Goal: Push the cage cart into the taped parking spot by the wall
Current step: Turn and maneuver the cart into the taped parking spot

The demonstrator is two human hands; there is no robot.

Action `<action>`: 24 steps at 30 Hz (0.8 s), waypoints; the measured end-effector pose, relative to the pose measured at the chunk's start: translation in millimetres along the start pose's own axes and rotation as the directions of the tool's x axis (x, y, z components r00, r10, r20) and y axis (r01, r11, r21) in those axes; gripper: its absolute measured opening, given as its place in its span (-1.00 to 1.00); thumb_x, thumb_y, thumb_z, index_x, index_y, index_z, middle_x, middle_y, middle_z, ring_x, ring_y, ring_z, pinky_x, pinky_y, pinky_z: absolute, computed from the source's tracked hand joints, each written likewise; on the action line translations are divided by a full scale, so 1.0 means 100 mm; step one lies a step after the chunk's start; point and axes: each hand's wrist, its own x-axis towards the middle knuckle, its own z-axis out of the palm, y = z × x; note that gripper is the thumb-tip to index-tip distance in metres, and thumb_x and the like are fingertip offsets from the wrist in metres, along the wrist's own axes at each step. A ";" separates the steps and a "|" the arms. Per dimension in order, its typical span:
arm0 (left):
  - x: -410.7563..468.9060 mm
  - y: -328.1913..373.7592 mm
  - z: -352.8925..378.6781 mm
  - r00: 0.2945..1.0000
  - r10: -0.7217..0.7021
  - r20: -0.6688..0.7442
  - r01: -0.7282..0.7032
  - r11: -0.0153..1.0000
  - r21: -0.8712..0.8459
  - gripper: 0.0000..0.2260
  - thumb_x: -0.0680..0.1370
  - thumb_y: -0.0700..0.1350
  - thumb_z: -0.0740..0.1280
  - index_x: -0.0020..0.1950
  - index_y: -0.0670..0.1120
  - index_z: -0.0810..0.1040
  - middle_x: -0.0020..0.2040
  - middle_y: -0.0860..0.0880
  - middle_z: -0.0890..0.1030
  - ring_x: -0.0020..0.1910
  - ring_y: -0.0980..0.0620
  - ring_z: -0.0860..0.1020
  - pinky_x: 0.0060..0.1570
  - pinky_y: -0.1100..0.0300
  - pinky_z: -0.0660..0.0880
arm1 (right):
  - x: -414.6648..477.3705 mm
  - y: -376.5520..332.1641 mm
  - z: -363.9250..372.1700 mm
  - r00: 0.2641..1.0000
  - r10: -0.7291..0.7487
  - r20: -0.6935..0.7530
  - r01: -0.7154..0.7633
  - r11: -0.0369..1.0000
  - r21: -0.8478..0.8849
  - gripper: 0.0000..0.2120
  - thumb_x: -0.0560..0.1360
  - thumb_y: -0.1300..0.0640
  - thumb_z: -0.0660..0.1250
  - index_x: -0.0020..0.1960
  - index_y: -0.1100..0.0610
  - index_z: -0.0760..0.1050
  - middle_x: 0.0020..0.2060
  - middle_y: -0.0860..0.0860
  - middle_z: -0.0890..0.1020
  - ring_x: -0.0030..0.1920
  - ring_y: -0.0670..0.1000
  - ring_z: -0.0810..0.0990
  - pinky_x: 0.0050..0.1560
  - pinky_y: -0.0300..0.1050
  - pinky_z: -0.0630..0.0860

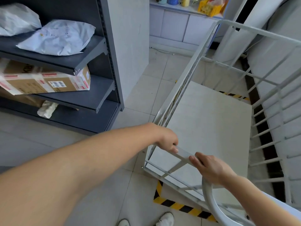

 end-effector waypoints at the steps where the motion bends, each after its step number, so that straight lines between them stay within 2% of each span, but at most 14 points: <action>1: 0.00 -0.07 -0.03 1.000 0.010 -0.018 -0.008 0.997 0.077 -0.71 0.62 0.06 0.10 -0.13 -0.10 0.43 -0.28 0.02 0.43 -0.21 -0.04 0.42 -0.18 0.09 0.34 | 0.01 0.00 -0.03 0.999 0.004 0.032 -0.005 1.000 0.003 -0.58 0.55 -0.27 -0.05 -0.28 0.00 0.30 -0.36 -0.02 0.50 -0.29 0.01 0.48 -0.27 -0.07 0.36; 4: 0.07 -0.31 -0.14 0.992 0.053 -0.115 -0.006 0.926 0.377 -0.69 0.61 0.06 0.10 -0.08 -0.11 0.53 -0.15 -0.01 0.56 -0.06 -0.10 0.51 0.13 -0.02 0.37 | 0.12 -0.07 -0.14 0.992 0.005 0.123 0.000 0.999 -0.038 -0.52 0.52 -0.33 -0.09 -0.16 -0.01 0.42 -0.29 -0.04 0.54 -0.25 -0.02 0.50 -0.24 -0.10 0.37; 7: 0.12 -0.49 -0.22 0.982 0.105 -0.154 0.006 0.807 0.590 -0.72 0.62 0.02 0.10 0.12 -0.04 0.56 0.10 -0.04 0.56 0.23 -0.09 0.42 0.42 -0.12 0.08 | 0.32 -0.29 -0.21 0.983 -0.028 0.180 0.034 0.999 -0.029 -0.54 0.53 -0.33 -0.06 0.10 -0.06 0.43 -0.06 -0.03 0.59 -0.07 -0.01 0.52 -0.09 -0.08 0.42; 9: 0.11 -0.59 -0.28 0.982 0.126 -0.142 0.000 0.748 0.663 -0.71 0.62 0.03 0.10 0.17 -0.03 0.54 0.19 -0.06 0.53 0.36 -0.07 0.30 0.45 -0.13 -0.07 | 0.47 -0.50 -0.21 0.977 -0.070 0.202 0.063 0.997 0.041 -0.58 0.56 -0.26 -0.03 0.14 -0.03 0.44 0.01 -0.01 0.59 0.01 0.03 0.51 0.02 -0.05 0.42; 10: 0.10 -0.65 -0.30 0.984 0.128 -0.128 -0.007 0.733 0.680 -0.70 0.62 0.04 0.10 0.20 -0.03 0.53 0.23 -0.06 0.51 0.40 -0.06 0.25 0.45 -0.13 -0.10 | 0.53 -0.61 -0.21 0.974 -0.089 0.206 0.074 0.994 0.081 -0.61 0.58 -0.22 -0.03 0.08 -0.01 0.45 -0.01 0.00 0.58 0.01 0.04 0.51 0.02 -0.05 0.41; 13: 0.09 -0.75 -0.37 0.990 0.123 -0.066 -0.048 0.745 0.666 -0.66 0.61 0.09 0.09 0.23 -0.02 0.52 0.31 -0.05 0.46 0.46 -0.03 0.15 0.44 -0.11 -0.13 | 0.68 -0.87 -0.18 0.964 -0.103 0.247 0.039 0.967 0.251 -0.65 0.61 -0.13 -0.03 -0.14 0.02 0.40 -0.19 0.00 0.58 -0.15 0.03 0.53 -0.07 -0.07 0.42; 16: 0.12 -0.80 -0.45 0.989 0.150 0.003 -0.110 0.712 0.693 -0.64 0.57 0.15 0.14 0.24 0.02 0.52 0.27 -0.02 0.48 0.45 -0.02 0.16 0.45 -0.12 -0.12 | 0.77 -1.01 -0.12 0.950 -0.019 0.310 -0.102 0.924 0.368 -0.58 0.61 -0.13 -0.06 -0.06 0.13 0.43 -0.29 0.05 0.58 -0.34 0.02 0.54 -0.24 -0.12 0.46; 18: 0.15 -0.84 -0.51 0.985 0.168 0.043 -0.147 0.679 0.719 -0.66 0.54 0.17 0.19 0.23 0.05 0.51 0.24 0.01 0.49 0.42 -0.01 0.21 0.45 -0.12 -0.07 | 0.79 -1.07 -0.08 0.964 0.056 0.260 -0.134 0.946 0.294 -0.51 0.60 -0.17 -0.10 -0.15 0.13 0.44 -0.32 0.05 0.55 -0.38 0.01 0.50 -0.26 -0.12 0.43; 21: 0.21 -0.88 -0.53 0.974 0.210 0.078 -0.197 0.635 0.747 -0.68 0.54 0.19 0.20 0.19 0.07 0.51 0.18 0.03 0.50 0.34 -0.01 0.29 0.43 -0.13 -0.01 | 0.72 -1.12 0.04 0.995 0.094 0.036 -0.098 0.989 0.109 -0.48 0.60 -0.20 -0.15 -0.36 0.04 0.31 -0.38 -0.01 0.47 -0.34 0.03 0.45 -0.32 -0.08 0.35; 24: 0.24 -0.91 -0.53 0.958 0.266 0.107 -0.251 0.599 0.761 -0.66 0.55 0.20 0.15 0.21 0.07 0.49 0.15 0.02 0.49 0.30 -0.03 0.31 0.42 -0.18 -0.01 | 0.63 -1.14 0.12 0.986 0.131 -0.100 -0.126 0.991 0.054 -0.48 0.59 -0.19 -0.14 -0.37 0.06 0.29 -0.40 0.00 0.47 -0.32 0.08 0.50 -0.30 -0.04 0.37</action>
